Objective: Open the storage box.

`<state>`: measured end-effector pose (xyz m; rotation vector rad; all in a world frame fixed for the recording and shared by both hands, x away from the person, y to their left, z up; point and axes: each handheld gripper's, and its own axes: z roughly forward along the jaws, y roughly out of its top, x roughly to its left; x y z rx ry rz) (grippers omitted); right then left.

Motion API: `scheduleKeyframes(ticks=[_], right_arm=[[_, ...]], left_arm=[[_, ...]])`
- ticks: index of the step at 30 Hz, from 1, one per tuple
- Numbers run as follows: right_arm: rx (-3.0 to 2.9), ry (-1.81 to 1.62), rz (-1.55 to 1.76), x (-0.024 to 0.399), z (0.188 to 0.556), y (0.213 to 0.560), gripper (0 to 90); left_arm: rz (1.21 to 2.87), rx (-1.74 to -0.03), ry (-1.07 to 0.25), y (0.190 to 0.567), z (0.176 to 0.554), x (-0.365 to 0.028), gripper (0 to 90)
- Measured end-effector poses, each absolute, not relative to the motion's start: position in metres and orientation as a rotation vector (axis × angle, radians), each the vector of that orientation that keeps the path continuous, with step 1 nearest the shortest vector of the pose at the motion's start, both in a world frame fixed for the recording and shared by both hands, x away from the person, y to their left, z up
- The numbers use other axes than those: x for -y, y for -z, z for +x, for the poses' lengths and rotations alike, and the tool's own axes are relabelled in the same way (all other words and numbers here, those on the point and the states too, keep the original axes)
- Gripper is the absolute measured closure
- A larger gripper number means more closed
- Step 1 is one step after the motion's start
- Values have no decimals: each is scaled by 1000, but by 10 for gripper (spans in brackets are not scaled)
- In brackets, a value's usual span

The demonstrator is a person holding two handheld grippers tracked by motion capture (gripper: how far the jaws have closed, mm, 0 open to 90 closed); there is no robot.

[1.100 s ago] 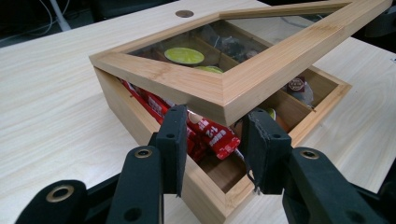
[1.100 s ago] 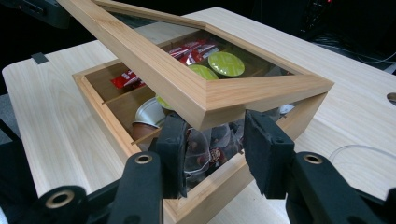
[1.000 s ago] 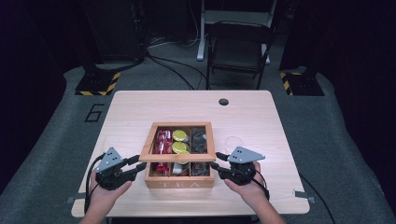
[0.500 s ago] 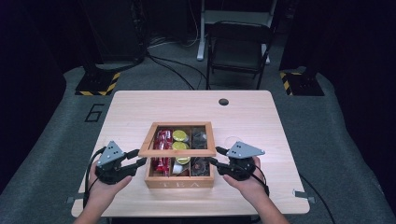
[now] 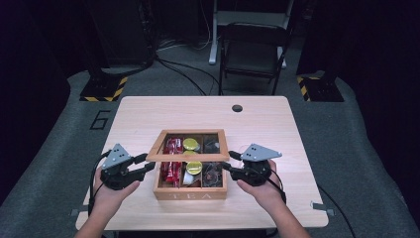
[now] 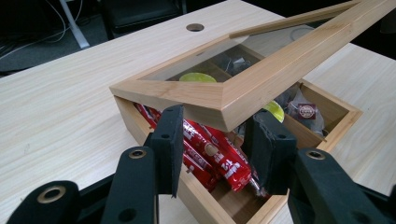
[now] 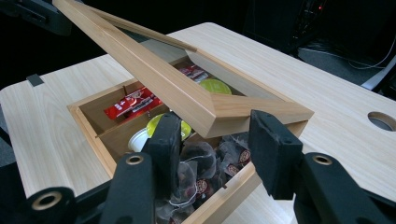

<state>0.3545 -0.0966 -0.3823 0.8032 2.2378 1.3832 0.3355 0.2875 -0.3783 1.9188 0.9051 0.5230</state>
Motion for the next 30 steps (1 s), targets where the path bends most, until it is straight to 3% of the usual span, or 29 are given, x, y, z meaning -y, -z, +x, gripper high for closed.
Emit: scheduleKeyframes(ticks=[30], right_arm=[[-2164,-1398,850,91,377,352,552]], left_arm=[[1857,-890,-555,357,368,-287,561]])
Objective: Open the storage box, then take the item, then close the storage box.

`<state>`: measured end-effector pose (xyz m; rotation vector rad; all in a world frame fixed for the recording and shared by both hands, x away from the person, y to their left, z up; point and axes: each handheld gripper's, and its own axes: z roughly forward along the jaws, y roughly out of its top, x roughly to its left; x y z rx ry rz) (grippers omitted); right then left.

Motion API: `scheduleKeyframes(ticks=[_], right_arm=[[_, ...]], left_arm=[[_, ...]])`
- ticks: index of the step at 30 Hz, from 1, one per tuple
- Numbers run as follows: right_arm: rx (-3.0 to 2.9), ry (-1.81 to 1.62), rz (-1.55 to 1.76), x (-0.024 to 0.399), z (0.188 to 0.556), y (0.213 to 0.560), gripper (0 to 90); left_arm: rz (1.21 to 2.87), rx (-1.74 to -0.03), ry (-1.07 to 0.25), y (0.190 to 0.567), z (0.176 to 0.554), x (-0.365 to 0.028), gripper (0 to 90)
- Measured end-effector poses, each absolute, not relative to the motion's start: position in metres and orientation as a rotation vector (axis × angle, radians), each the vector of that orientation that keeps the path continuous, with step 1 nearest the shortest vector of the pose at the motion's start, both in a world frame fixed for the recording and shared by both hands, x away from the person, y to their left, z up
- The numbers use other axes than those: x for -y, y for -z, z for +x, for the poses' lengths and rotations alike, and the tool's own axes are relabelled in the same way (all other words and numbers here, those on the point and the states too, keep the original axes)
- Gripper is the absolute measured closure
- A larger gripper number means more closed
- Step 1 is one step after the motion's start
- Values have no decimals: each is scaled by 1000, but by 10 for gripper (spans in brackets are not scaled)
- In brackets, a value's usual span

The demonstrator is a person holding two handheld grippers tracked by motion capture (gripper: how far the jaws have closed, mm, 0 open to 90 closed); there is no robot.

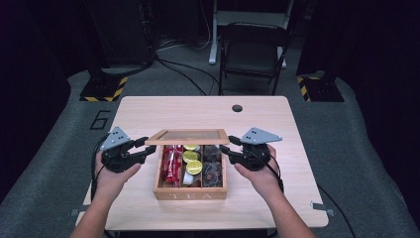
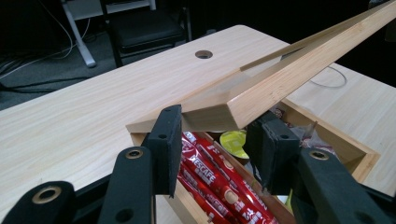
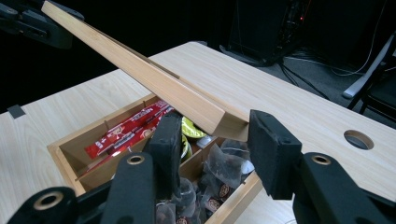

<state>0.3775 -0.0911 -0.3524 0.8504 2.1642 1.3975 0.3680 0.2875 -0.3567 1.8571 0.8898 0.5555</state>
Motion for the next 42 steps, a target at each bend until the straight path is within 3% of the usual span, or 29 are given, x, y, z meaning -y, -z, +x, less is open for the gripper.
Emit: scheduleKeyframes(ticks=[13,27,32,42], right_arm=[[-2145,-1411,866,89,391,341,546],[-2121,-1423,885,89,391,342,515],[-2092,-1418,949,99,381,357,523],[-2238,-1391,941,95,362,419,552]], left_arm=[[1827,-905,-565,355,391,-286,569],[1836,-892,-578,355,391,-287,579],[1823,-895,-570,355,392,-287,577],[1817,-897,-570,357,391,-287,576]])
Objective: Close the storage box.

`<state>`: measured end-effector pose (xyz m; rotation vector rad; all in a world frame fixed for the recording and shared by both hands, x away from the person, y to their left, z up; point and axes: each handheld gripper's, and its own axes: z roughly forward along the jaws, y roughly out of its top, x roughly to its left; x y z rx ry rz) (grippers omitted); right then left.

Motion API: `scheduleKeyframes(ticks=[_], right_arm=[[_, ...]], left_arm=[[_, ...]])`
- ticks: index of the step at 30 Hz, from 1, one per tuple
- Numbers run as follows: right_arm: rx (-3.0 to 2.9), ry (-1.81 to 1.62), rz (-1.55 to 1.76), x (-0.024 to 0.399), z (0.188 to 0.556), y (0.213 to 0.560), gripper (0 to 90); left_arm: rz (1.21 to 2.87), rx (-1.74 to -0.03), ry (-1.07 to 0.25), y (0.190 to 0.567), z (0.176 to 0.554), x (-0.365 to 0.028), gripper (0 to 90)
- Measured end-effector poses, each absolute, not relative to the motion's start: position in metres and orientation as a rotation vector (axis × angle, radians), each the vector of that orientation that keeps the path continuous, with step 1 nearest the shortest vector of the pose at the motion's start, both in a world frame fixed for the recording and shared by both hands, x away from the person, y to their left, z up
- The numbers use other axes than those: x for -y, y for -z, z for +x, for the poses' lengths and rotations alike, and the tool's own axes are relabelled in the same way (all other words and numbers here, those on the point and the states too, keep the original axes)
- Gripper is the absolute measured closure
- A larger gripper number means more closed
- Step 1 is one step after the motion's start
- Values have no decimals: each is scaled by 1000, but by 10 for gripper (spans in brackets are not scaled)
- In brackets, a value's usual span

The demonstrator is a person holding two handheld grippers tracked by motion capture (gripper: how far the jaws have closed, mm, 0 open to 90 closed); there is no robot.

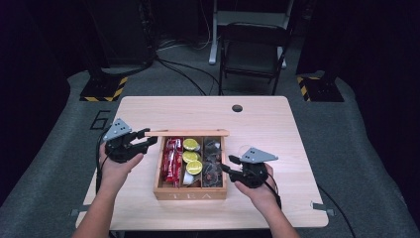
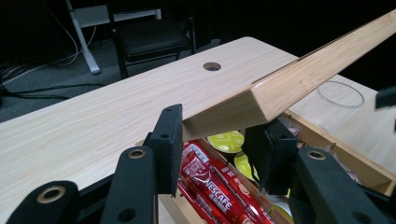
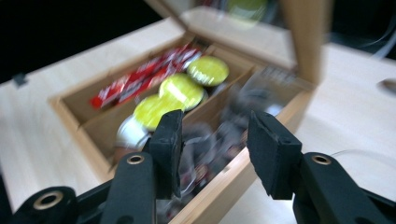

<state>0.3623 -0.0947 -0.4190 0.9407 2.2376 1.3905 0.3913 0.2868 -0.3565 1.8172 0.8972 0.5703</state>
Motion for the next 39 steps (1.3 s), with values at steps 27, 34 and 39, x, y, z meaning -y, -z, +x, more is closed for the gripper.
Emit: scheduleKeyframes(ticks=[27,34,39], right_arm=[[-2430,-1325,875,54,374,461,436],[-2464,-1281,876,51,377,468,473],[-2486,-1250,845,49,379,471,601]], left_arm=[[1821,-888,-563,358,392,-288,567],[1820,-886,-554,359,392,-288,563],[1817,-885,-549,359,392,-288,562]])
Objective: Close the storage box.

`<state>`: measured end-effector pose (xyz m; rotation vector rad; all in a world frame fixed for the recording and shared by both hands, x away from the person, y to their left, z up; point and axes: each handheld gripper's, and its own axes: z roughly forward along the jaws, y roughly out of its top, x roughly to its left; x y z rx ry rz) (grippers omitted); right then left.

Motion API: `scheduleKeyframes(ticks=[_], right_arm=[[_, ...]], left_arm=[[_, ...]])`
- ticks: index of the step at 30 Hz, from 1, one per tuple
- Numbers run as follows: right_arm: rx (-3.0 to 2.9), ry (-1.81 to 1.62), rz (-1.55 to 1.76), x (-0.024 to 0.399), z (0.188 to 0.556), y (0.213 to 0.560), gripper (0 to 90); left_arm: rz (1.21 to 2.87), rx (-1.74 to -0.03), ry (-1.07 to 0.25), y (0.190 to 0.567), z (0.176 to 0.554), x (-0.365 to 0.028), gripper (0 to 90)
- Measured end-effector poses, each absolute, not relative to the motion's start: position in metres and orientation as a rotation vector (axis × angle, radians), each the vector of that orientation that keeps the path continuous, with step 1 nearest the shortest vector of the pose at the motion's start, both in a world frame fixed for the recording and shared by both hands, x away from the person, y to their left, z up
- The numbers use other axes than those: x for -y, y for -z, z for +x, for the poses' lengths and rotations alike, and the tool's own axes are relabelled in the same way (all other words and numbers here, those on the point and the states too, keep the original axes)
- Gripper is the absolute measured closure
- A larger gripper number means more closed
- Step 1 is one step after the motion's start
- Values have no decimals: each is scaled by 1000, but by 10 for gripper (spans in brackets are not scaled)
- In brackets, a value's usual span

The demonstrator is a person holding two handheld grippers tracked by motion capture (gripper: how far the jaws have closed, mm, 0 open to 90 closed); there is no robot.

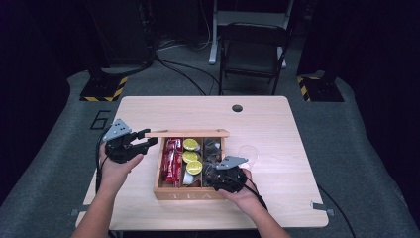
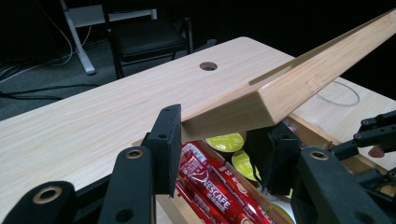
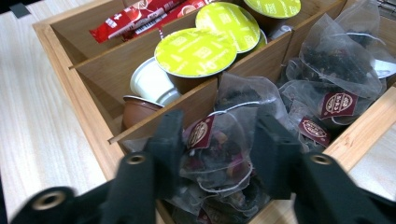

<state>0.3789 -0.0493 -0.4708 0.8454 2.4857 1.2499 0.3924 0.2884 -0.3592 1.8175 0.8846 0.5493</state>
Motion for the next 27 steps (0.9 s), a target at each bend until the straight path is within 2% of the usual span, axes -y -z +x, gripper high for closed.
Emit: scheduleKeyframes(ticks=[9,14,27], right_arm=[[-2506,-1253,799,50,374,468,799],[-2496,-1264,762,52,372,465,869],[-2420,-1402,777,64,373,446,893]], left_arm=[[1826,-883,-555,359,392,-288,560],[1826,-889,-566,359,392,-287,561],[1825,-891,-565,359,392,-287,558]])
